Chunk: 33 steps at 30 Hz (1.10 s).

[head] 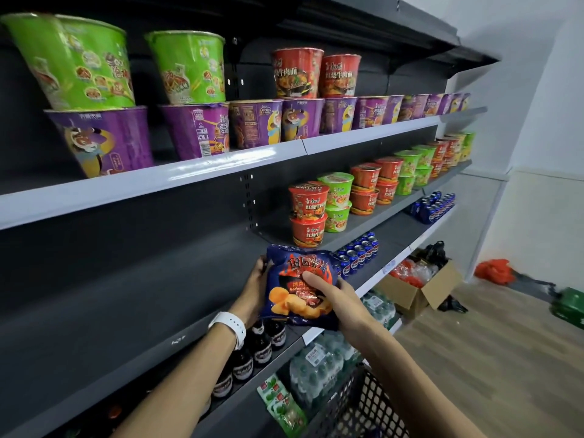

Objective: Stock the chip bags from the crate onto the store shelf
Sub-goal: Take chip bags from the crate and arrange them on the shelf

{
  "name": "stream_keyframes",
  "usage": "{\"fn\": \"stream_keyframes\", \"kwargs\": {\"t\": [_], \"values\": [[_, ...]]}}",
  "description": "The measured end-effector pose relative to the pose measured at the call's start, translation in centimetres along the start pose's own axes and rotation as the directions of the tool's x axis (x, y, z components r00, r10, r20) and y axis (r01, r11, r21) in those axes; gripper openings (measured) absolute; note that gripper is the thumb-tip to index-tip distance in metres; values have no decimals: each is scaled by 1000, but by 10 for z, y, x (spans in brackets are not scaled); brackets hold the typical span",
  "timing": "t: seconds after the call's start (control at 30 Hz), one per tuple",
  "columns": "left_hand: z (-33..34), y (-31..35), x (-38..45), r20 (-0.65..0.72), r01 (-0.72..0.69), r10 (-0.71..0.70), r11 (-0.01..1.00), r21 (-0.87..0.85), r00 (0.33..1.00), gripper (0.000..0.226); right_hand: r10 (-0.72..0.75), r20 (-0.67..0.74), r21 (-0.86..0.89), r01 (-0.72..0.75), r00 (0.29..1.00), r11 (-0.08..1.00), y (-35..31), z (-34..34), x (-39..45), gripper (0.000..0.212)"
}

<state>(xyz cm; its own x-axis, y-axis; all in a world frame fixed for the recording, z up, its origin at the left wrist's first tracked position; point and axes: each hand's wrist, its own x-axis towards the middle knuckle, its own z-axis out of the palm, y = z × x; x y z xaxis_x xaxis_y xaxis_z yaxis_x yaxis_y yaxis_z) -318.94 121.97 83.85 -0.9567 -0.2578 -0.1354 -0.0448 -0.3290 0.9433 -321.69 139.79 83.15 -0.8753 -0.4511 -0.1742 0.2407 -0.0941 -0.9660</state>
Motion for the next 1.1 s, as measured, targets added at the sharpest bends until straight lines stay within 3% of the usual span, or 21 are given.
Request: {"fn": "stream_keyframes", "kwargs": {"t": [0.1, 0.23, 0.5, 0.63, 0.8, 0.87, 1.0, 1.1], "values": [[-2, 2, -2, -55, -110, 113, 992, 60, 992, 23, -113, -35, -33, 112, 993, 993, -5, -4, 1, 88], [-8, 7, -10, -59, -137, 144, 986, 99, 988, 30, -121, 10, -39, 121, 993, 992, -6, -5, 5, 97], [-11, 13, -26, -142, -99, 111, 991, 86, 984, 44, -88, 131, 66, 80, 988, 995, -1, 18, -2, 79], [-27, 17, -42, -176, -114, 142, 981, 160, 974, 24, -87, 149, 37, 82, 985, 996, 3, 33, -7, 73], [-67, 14, -79, -228, -56, 93, 985, 166, 969, 72, -72, 202, -12, 76, 977, 997, 12, 70, -11, 69], [-84, 17, -97, -287, -23, 70, 986, 163, 955, 79, -63, 234, -44, 75, 970, 996, 18, 91, -14, 65], [-119, 31, -147, -236, 19, 36, 974, 226, 971, 59, -77, 300, -95, 110, 951, 989, 32, 141, -24, 49], [-151, 42, -190, -242, -20, 117, 929, 371, 963, 39, -79, 402, -128, 141, 912, 982, 42, 187, -35, 47]]}}
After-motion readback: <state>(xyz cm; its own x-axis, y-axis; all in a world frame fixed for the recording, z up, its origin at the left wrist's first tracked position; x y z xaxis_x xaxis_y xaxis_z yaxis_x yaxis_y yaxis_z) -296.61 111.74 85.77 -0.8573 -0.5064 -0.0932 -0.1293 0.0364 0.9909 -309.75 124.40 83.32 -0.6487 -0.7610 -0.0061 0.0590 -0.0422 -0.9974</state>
